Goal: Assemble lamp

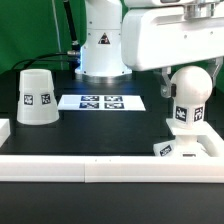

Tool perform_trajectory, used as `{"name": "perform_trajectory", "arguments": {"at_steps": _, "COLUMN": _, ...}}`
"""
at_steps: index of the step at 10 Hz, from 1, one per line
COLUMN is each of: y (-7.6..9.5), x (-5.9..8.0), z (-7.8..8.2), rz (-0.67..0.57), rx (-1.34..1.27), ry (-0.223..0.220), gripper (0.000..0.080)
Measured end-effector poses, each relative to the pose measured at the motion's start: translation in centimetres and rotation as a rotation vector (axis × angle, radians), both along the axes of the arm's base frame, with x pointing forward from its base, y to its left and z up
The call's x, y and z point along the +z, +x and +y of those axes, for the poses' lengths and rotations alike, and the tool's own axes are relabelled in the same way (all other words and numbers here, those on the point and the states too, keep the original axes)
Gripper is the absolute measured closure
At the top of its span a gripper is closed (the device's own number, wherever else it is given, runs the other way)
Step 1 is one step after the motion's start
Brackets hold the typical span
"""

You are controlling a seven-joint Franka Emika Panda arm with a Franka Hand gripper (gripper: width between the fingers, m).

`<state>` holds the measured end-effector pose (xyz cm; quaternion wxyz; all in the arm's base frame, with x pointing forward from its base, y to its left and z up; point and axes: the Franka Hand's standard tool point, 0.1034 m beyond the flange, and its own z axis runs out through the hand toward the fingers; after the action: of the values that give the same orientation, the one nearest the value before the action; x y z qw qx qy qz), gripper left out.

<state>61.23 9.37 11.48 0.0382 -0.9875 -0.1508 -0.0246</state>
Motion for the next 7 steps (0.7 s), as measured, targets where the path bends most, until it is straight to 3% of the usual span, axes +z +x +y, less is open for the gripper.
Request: {"name": "perform_trajectory", "arguments": {"at_steps": 7, "y": 0.29, "x": 0.2, "z": 0.03, "rz": 0.008, "rx": -0.526, "ry": 0.043, "gripper": 0.022}}
